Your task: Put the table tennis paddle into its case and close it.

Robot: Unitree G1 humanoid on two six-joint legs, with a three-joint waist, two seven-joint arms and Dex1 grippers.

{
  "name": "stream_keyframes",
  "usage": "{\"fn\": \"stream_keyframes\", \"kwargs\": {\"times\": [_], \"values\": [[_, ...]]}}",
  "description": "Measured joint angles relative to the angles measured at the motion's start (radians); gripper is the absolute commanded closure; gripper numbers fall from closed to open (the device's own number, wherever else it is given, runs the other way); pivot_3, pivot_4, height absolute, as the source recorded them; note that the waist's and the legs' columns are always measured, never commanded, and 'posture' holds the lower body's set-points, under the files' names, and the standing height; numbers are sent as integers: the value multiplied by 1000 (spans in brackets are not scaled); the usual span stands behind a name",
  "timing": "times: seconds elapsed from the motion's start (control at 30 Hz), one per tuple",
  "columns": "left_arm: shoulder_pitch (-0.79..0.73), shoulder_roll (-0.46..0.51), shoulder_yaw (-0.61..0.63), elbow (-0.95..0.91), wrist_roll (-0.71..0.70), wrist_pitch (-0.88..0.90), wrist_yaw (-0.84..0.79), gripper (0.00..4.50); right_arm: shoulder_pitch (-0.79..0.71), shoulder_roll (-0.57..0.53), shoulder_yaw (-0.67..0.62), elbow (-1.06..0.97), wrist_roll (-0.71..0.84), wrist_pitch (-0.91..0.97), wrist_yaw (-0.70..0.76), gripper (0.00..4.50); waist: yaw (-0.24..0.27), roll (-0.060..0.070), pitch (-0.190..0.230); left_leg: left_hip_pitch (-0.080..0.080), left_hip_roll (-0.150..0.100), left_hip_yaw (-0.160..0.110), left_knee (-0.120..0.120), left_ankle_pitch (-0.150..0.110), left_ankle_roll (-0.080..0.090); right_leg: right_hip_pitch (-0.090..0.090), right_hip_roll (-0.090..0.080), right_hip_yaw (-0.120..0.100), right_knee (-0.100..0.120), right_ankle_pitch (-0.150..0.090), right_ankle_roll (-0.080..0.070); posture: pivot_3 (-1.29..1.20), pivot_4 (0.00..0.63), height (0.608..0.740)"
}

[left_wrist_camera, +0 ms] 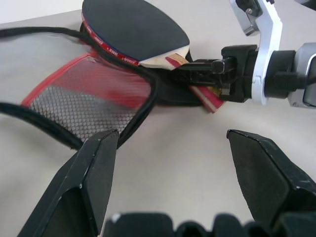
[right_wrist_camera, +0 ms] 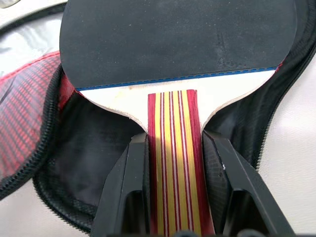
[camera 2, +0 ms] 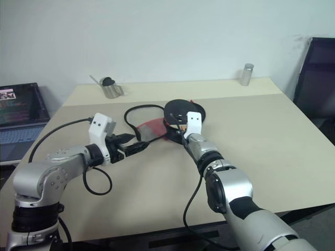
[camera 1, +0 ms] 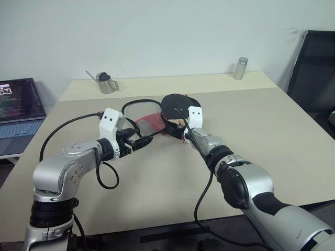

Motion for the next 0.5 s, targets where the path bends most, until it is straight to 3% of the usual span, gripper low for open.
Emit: {"fn": "stream_keyframes", "kwargs": {"times": [0.5], "values": [[0, 0, -1, 6, 1, -6, 0, 668, -11, -39, -1, 0, -7, -4, 26, 3409, -1, 0, 0, 0, 0, 0, 0, 0, 0, 0, 0, 0, 1, 0, 0, 0, 150, 740]]}}
